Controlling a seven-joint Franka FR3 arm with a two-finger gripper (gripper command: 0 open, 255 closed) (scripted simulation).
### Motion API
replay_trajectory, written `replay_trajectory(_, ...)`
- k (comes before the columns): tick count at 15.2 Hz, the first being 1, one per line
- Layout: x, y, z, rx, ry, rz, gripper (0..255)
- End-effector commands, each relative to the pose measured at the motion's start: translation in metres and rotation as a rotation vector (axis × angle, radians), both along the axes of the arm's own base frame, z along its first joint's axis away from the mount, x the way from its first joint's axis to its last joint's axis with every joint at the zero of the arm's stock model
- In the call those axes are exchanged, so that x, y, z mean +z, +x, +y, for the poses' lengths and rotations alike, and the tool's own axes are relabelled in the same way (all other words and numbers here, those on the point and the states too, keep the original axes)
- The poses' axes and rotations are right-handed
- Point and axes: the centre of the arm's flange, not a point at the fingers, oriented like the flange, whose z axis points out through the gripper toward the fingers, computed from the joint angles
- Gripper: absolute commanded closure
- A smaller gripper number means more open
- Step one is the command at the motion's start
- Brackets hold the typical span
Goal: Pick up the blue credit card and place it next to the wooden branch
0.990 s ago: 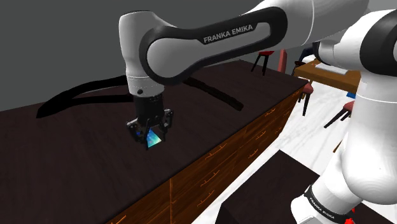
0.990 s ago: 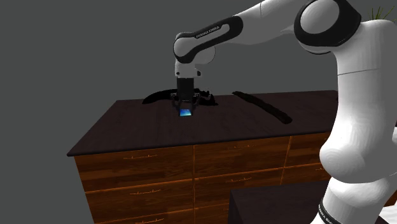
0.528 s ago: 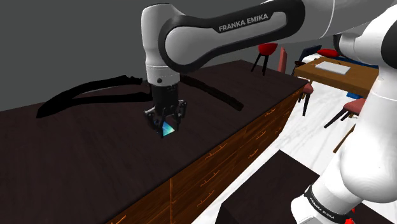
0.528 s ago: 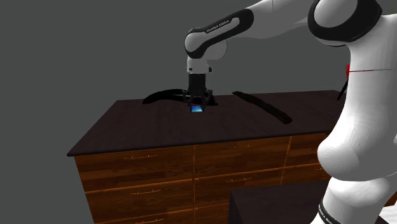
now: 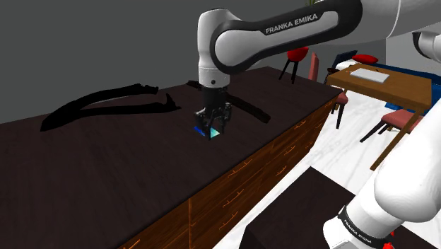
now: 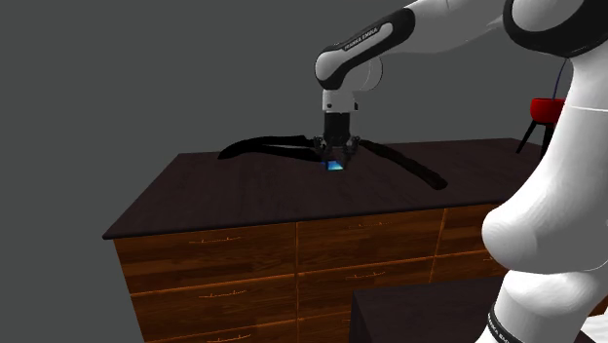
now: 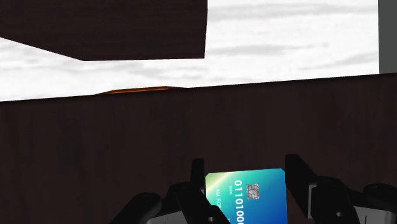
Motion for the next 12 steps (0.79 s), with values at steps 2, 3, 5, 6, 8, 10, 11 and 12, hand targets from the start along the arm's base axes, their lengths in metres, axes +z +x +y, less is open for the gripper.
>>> replay_trajectory(2, 0.000, 0.001, -0.039, 0.002, 0.001, 0.001, 255)
replay_trajectory(3, 0.000, 0.001, -0.052, 0.002, 0.001, 0.001, 255)
replay_trajectory(5, 0.001, 0.003, -0.078, 0.002, 0.001, 0.001, 255)
replay_trajectory(6, 0.001, 0.003, -0.091, 0.002, 0.001, 0.001, 255)
replay_trajectory(8, 0.001, 0.004, -0.118, 0.002, 0.001, 0.001, 255)
replay_trajectory(10, 0.001, 0.005, -0.144, 0.002, 0.001, 0.001, 255)
replay_trajectory(11, 0.001, 0.006, -0.157, 0.002, 0.001, 0.001, 255)
replay_trajectory(12, 0.001, 0.007, -0.170, 0.002, 0.001, 0.001, 255)
